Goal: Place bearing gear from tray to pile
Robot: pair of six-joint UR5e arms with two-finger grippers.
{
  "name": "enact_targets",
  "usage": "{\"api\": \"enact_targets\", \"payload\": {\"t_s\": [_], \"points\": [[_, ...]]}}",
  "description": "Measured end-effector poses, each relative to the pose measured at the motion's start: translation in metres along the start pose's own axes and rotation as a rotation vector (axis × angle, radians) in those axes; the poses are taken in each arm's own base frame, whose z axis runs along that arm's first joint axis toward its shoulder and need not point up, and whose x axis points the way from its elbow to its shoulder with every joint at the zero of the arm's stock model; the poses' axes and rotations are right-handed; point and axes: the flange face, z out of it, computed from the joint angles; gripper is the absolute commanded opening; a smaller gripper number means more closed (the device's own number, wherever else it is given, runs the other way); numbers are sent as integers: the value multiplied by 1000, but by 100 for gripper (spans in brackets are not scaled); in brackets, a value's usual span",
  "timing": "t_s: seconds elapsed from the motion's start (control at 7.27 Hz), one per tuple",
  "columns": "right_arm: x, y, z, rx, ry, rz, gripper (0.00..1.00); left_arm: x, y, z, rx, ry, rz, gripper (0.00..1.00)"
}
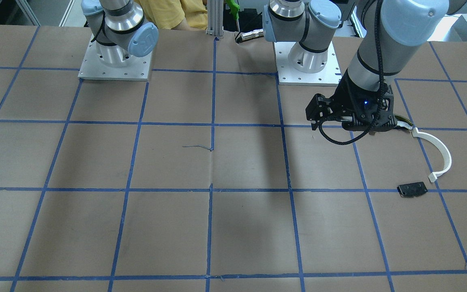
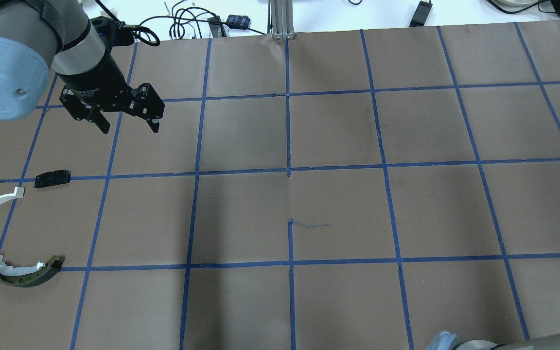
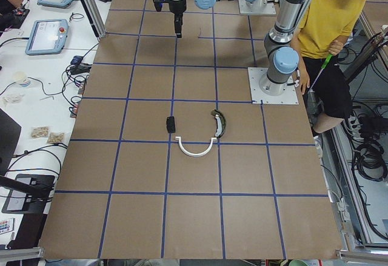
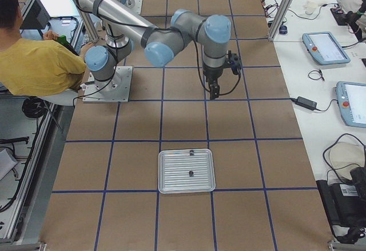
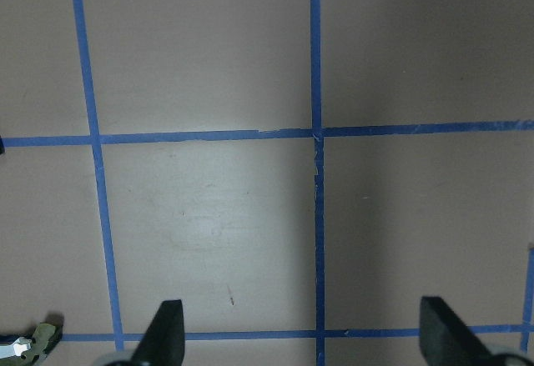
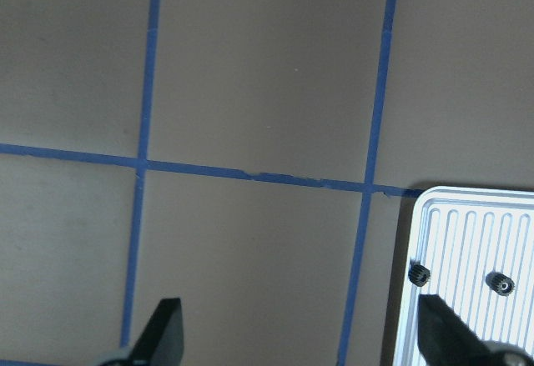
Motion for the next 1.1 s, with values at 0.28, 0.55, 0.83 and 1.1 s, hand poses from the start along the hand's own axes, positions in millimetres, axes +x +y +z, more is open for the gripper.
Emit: {"api": "enact_targets", "payload": {"t_s": [0.28, 0.55, 0.83, 1.1], "points": [[89, 29, 81, -16, -18, -84, 99, 0, 0, 1, -2, 0, 1, 100], [150, 56, 142, -10, 7, -169, 100, 1, 0, 1, -2, 0, 3, 100], [191, 86, 192, -18, -4, -169, 100, 1, 0, 2, -5, 1, 4, 100], [210, 106, 213, -23, -4, -167, 95, 1, 0, 2, -4, 2, 5, 100]]}}
